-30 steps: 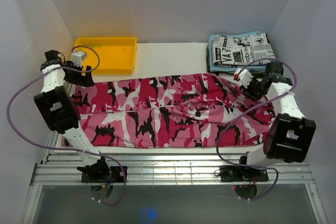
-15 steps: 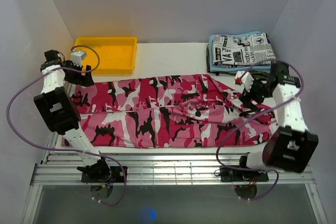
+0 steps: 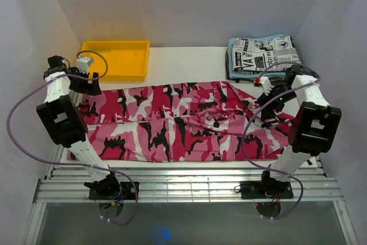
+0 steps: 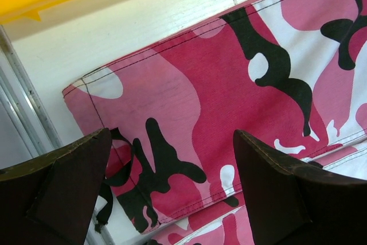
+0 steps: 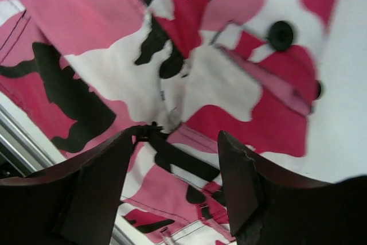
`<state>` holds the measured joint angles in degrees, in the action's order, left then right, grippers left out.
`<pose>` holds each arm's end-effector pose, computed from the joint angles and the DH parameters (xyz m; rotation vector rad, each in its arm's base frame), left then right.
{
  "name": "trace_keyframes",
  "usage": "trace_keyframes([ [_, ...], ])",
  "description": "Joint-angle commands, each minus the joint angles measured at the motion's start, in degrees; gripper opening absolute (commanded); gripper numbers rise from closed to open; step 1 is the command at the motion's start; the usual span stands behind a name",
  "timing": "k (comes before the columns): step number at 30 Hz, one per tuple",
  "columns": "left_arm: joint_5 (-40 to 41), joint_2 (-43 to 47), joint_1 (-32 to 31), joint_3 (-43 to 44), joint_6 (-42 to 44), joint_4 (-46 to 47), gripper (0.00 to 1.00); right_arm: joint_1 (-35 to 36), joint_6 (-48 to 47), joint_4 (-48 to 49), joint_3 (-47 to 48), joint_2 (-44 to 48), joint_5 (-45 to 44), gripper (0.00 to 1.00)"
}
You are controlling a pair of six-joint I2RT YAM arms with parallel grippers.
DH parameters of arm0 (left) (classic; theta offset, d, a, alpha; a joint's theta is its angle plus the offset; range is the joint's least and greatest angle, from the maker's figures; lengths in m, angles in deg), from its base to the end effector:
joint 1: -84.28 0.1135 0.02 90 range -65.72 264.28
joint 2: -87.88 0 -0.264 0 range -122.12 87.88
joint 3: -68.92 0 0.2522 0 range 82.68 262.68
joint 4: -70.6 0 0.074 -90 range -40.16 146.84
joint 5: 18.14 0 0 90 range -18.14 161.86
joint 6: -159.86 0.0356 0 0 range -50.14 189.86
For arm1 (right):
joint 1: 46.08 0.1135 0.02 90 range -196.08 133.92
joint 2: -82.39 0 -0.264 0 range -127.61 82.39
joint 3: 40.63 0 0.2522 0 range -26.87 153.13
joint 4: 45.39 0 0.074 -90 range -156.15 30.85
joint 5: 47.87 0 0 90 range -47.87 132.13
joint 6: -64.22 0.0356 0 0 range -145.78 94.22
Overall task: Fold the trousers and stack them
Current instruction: Fold the trousers
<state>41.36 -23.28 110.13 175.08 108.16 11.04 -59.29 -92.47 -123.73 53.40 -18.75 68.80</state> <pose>0.3782 0.1632 0.2432 0.4203 2.4470 -0.2754 0.3246 -0.0598 0.2358 -1.2609 2.4452 0.4297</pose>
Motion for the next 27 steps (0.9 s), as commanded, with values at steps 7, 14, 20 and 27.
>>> trace_keyframes([
  [7, 1.5, -1.1, 1.0, 6.3, -1.2, -0.6, 0.98, 6.5, 5.7, 13.3, -11.1, 3.8, -13.9, 0.64],
  [14, 1.8, -4.6, 1.3, 12.3, 8.1, -4.7, 0.98, 7.8, 5.9, 22.8, -16.6, 5.0, -22.5, 0.53],
  [20, -0.5, -14.3, 1.7, 23.8, 30.3, -18.4, 0.88, 7.8, 5.4, 22.7, -14.4, 4.7, -24.7, 0.15],
  [27, -3.3, -23.2, 2.8, 33.9, 45.7, -21.7, 0.70, 7.7, 4.8, 22.2, -11.7, 5.0, -28.5, 0.08],
])
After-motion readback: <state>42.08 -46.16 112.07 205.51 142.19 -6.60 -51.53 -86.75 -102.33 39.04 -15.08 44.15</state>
